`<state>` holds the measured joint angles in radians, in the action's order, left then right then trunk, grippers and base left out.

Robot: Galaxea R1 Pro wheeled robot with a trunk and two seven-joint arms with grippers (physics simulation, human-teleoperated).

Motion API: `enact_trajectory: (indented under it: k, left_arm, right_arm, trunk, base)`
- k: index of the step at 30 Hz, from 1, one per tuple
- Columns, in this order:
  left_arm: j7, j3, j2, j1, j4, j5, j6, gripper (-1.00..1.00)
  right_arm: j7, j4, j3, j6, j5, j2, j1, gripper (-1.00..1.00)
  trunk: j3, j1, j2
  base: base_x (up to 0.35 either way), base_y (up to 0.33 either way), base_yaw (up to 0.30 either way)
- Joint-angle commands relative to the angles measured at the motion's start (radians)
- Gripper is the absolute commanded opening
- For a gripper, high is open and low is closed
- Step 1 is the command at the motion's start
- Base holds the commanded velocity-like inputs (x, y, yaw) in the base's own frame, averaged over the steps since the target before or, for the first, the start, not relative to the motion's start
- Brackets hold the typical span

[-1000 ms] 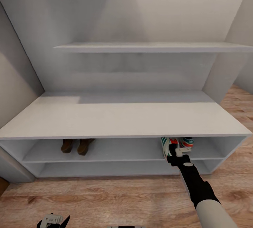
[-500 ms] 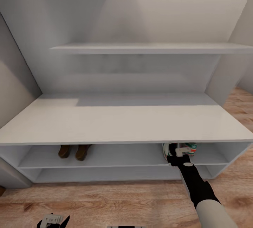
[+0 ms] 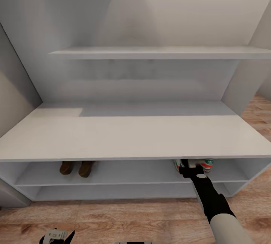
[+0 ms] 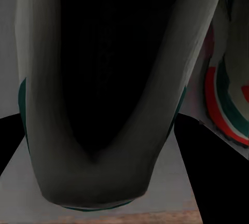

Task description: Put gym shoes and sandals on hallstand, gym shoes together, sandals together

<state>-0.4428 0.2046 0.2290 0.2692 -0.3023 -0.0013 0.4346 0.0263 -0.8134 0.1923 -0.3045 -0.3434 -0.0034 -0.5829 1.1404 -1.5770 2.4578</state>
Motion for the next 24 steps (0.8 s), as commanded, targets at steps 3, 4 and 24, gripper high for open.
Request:
enact_trajectory:
  k: [3, 4, 24]
  left_arm:
    - [-0.01, 0.008, 0.0, 0.001, 0.001, 0.0, 0.001, 1.0]
    - [-0.01, 0.009, 0.0, 0.001, 0.001, 0.0, 0.001, 1.0]
    - [-0.011, 0.011, 0.0, 0.001, 0.001, 0.002, 0.001, 1.0]
  right_arm:
    - [0.003, -0.001, 0.001, -0.005, -0.006, 0.0, 0.0, -1.0]
    - [0.003, -0.001, 0.001, -0.005, -0.006, 0.0, 0.0, -1.0]
    - [0.003, -0.003, 0.001, -0.005, -0.005, 0.0, 0.0, 1.0]
  trunk:
    - [0.001, 0.0, 0.0]
    - [0.001, 0.0, 0.0]
    - [0.001, 0.0, 0.0]
  base:
    - [0.045, 0.0, 0.0]
    - [0.016, 0.0, 0.0]
    - [0.014, 0.0, 0.0]
